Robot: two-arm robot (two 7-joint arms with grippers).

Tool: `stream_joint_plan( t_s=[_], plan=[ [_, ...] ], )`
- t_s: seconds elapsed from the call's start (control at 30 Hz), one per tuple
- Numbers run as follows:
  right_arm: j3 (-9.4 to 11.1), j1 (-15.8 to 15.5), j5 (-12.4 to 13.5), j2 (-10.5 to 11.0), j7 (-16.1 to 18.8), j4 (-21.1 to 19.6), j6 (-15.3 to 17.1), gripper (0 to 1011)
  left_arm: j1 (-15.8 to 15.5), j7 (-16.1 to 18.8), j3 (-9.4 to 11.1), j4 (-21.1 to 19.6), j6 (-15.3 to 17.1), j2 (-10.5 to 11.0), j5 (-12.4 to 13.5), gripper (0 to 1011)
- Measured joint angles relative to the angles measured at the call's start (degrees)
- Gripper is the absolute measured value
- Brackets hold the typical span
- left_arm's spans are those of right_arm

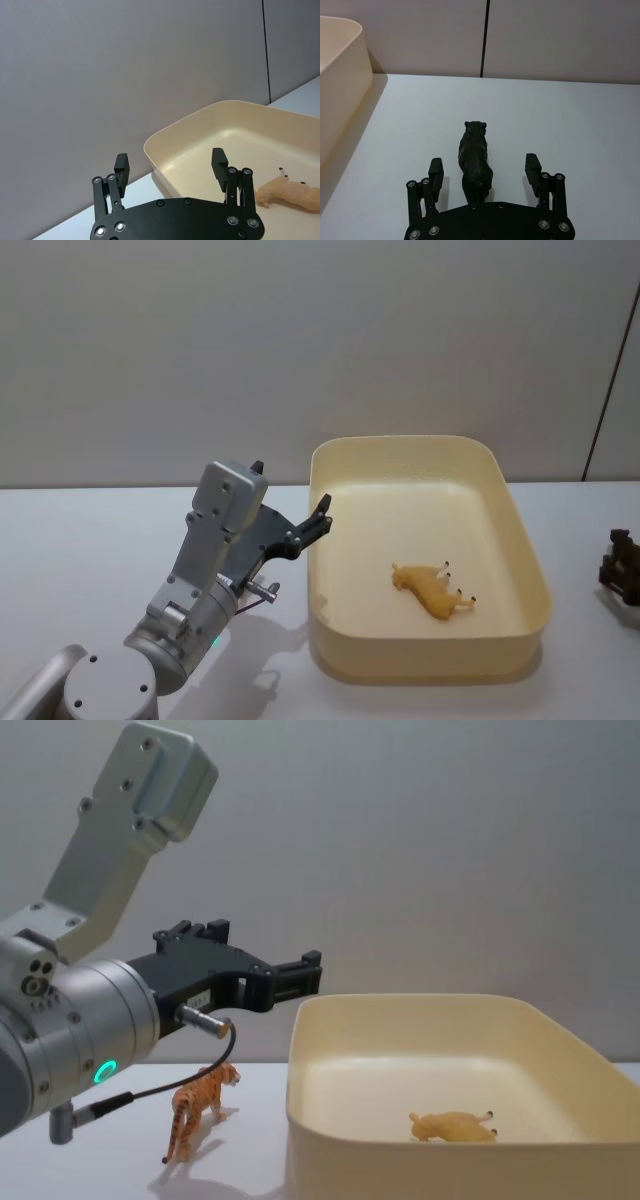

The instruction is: Pick up the toy alternately with two hands and place it into the central storage box.

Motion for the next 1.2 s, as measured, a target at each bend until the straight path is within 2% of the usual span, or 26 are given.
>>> stream_joint_plan(
  t_s=[0.27, 0.3, 0.4, 0.53, 0.63, 0.67, 0.77, 0.93, 1.2],
  plan=[
    [-0.67, 1.6, -1.16, -0.87, 0.37, 3.08, -0.82, 855, 0.0, 0.0, 0.0, 0.0, 0.0, 0.0, 0.0, 1001],
    [-0.76, 1.79, -1.3, -0.98, 0.41, 3.42, -0.93, 795, 0.0, 0.0, 0.0, 0.0, 0.0, 0.0, 0.0, 1001],
    [-0.86, 2.05, -1.48, -1.12, 0.46, 3.87, -1.07, 741, 0.0, 0.0, 0.0, 0.0, 0.0, 0.0, 0.0, 1001],
    [-1.01, 2.38, -1.71, -1.3, 0.53, 4.48, -1.24, 588, 0.0, 0.0, 0.0, 0.0, 0.0, 0.0, 0.0, 1001],
    [-1.11, 2.61, -1.89, -1.42, 0.57, 4.94, -1.37, 501, 0.0, 0.0, 0.0, 0.0, 0.0, 0.0, 0.0, 1001],
    [-1.11, 2.61, -1.89, -1.42, 0.57, 4.94, -1.37, 501, 0.0, 0.0, 0.0, 0.0, 0.0, 0.0, 0.0, 1001],
    [-1.17, 2.77, -1.97, -1.51, 0.64, 5.21, -1.47, 360, 0.0, 0.0, 0.0, 0.0, 0.0, 0.0, 0.0, 1001],
    [-1.17, 2.77, -1.86, -1.58, 0.91, 5.09, -1.48, 259, 0.0, 0.0, 0.0, 0.0, 0.0, 0.0, 0.0, 1001],
    [-1.07, 2.52, 0.72, -1.9, 2.04, 1.72, -0.89, 259, 0.0, 0.0, 0.0, 0.0, 0.0, 0.0, 0.0, 1001]
  ],
)
